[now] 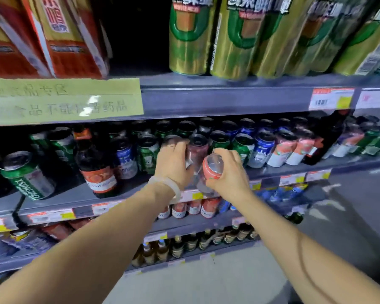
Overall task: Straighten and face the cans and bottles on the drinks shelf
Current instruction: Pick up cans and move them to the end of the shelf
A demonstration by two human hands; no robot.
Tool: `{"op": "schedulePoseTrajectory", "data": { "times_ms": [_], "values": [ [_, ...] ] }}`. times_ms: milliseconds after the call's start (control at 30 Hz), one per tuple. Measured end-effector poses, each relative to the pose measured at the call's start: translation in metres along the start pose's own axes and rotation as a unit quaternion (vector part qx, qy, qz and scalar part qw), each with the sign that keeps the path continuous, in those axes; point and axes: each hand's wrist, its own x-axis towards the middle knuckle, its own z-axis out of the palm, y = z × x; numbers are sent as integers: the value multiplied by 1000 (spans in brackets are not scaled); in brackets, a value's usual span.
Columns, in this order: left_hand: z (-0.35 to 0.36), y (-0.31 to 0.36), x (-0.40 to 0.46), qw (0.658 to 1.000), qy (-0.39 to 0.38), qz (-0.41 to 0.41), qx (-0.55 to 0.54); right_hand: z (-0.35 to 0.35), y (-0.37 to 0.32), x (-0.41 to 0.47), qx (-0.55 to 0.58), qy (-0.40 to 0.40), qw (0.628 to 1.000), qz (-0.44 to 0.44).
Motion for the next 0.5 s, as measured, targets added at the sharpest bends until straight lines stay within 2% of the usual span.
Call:
{"op": "schedulePoseTrajectory", "data": {
  "times_ms": [100,200,333,500],
  "values": [
    [7,15,25,996,-48,-43,54,-5,9,20,-7,-5,1000,-15],
    [11,20,41,997,-36,-60,45,-9,14,32,-19,-13,1000,-15],
    [19,22,52,993,-58,-67,77,-14,21,40,-3,-13,1000,-19],
    [29,23,62,992,-39,-41,116,-20,27,48,14,-35,999,-7]
  ]
}}
